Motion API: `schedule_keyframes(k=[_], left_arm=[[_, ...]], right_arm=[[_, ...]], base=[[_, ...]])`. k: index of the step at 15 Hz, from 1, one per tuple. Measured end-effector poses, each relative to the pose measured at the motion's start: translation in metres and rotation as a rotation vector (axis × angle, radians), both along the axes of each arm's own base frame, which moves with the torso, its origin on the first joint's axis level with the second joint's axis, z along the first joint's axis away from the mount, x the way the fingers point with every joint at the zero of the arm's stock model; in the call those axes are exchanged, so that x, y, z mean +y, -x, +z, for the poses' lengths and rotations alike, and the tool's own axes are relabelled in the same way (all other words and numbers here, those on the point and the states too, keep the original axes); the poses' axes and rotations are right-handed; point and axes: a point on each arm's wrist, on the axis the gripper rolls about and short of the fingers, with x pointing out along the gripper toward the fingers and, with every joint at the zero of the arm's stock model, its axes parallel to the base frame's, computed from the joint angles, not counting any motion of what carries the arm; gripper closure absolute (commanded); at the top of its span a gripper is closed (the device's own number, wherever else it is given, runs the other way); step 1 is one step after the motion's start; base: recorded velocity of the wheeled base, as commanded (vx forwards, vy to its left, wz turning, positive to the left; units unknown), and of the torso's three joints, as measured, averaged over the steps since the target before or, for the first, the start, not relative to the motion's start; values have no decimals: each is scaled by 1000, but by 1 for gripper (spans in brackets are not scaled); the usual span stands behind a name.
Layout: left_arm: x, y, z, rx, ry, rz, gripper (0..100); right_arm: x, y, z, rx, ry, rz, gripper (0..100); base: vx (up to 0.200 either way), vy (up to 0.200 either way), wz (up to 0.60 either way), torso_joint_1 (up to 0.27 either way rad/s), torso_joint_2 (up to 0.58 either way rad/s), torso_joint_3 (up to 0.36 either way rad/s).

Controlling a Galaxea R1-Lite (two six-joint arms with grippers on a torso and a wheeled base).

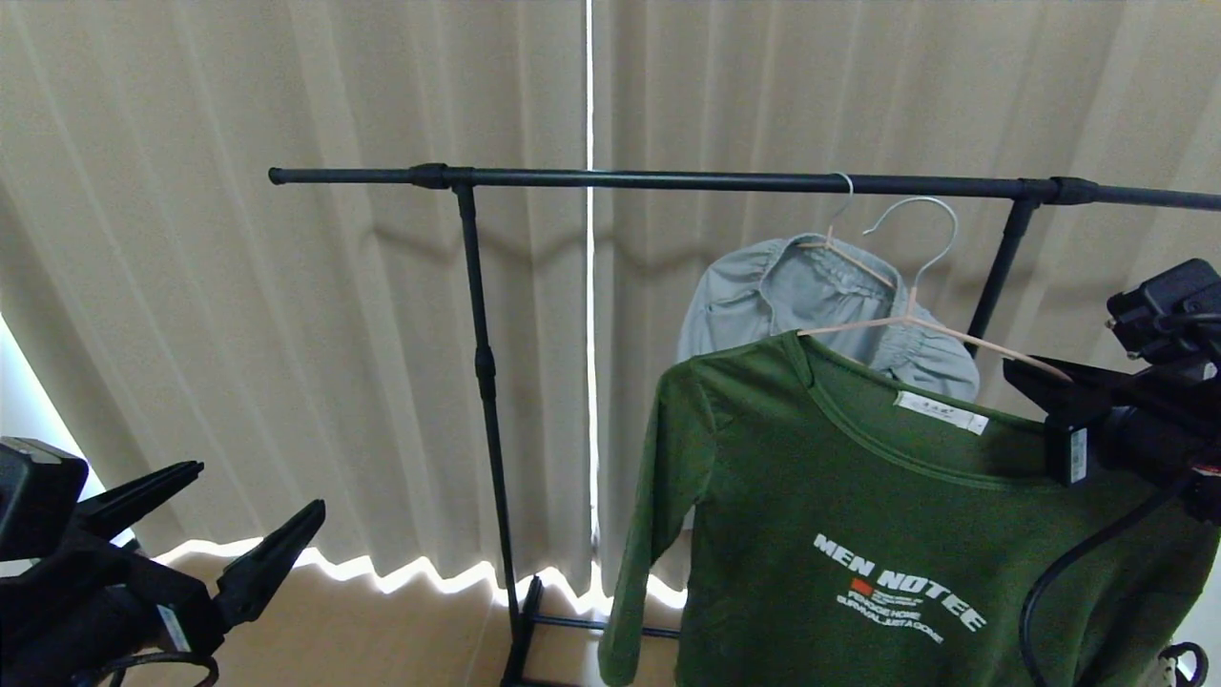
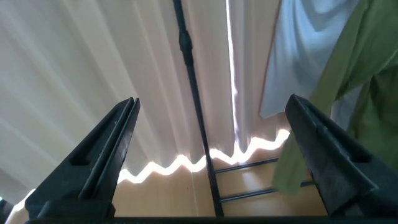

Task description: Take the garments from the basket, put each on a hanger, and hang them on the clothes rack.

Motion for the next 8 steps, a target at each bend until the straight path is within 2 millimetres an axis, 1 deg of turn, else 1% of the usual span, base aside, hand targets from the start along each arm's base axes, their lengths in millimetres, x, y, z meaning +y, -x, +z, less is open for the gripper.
schedule_keyframes(k=[8], left_arm=[[-1,-1,-1,4,-2,-10,0]], right_arm=[[1,-4,4,-11,-2,-12,100]], base=[[200,0,0,5,4,4]])
